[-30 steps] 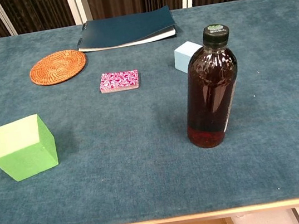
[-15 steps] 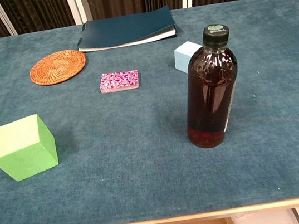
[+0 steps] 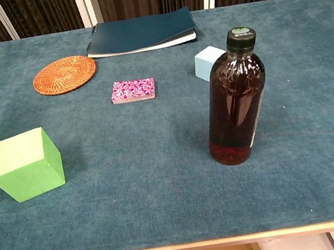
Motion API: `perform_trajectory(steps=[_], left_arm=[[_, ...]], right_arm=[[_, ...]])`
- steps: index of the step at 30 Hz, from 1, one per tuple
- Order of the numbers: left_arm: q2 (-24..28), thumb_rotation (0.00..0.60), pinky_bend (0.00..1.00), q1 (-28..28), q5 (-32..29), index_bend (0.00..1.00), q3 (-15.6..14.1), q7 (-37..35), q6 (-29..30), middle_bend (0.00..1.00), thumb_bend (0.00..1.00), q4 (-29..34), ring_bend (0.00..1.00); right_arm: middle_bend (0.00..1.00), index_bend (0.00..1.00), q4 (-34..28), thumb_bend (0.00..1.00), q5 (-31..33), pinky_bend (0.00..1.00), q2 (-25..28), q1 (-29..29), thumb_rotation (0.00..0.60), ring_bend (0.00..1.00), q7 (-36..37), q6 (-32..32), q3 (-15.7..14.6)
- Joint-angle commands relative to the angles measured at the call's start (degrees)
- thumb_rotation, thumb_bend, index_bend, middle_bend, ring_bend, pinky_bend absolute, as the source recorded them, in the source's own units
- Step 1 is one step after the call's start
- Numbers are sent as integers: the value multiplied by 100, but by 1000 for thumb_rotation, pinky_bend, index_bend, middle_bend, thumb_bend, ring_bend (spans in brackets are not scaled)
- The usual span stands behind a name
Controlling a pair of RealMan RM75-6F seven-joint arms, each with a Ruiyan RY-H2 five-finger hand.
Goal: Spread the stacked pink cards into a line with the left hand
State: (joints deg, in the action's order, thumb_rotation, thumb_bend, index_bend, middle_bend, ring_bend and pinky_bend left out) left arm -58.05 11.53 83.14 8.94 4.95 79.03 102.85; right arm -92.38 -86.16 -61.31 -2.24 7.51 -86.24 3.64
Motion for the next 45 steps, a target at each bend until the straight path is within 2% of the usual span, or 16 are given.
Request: perform_trajectory(steps=[1, 7, 11, 14, 16, 20, 24, 37, 45], left_arm=[[-20, 600, 2, 1063, -771, 244, 622, 251, -1266, 132, 131, 223, 46], [-528, 600, 8, 2078, -1862, 273, 1051, 758, -2248, 132, 127, -175, 44], [-1312, 600, 9, 3066, -3100, 290, 1226, 1706, -2734, 135, 126, -833, 45], [-1632, 600, 9, 3467, -3649, 292, 1237, 2089, -2852, 134, 127, -1109, 44], [-1921, 600, 9, 3872, -4294, 298, 1237, 2310, -3172, 133, 127, -1320, 44], [-2127, 600, 8, 4418, -5253, 301, 1134, 2682, -3480, 128, 125, -1513, 43], [-2467, 600, 5, 5103, -6101, 316, 909, 3342, -3217, 126, 112, -1729, 42], [-3329, 600, 1, 6098, -7451, 346, 755, 4260, -2797, 124, 110, -2499, 41], [-3682, 600, 0, 6217, -7707, 367, 751, 4301, -2886, 126, 112, -2961, 41]], right_arm=[[50, 40, -9, 234, 14, 185, 7, 6, 600, 128, 21, 0, 3], [50, 42, -7, 234, 16, 185, 10, 9, 600, 128, 46, -1, 5], [50, 54, -18, 233, 19, 185, 13, -6, 600, 129, 37, 34, 2], [50, 54, -12, 234, 19, 185, 12, -5, 600, 128, 34, 31, 4], [50, 56, -5, 234, 35, 185, 19, -4, 600, 129, 65, 35, 10], [50, 57, 8, 233, 28, 185, 24, -15, 600, 129, 89, 52, 11], [50, 57, 15, 233, 34, 185, 15, -22, 600, 128, 89, 57, 19], [50, 58, 22, 234, 50, 185, 34, -14, 600, 129, 183, 54, 26], [50, 59, 58, 234, 70, 185, 54, -5, 600, 129, 321, 67, 28]])
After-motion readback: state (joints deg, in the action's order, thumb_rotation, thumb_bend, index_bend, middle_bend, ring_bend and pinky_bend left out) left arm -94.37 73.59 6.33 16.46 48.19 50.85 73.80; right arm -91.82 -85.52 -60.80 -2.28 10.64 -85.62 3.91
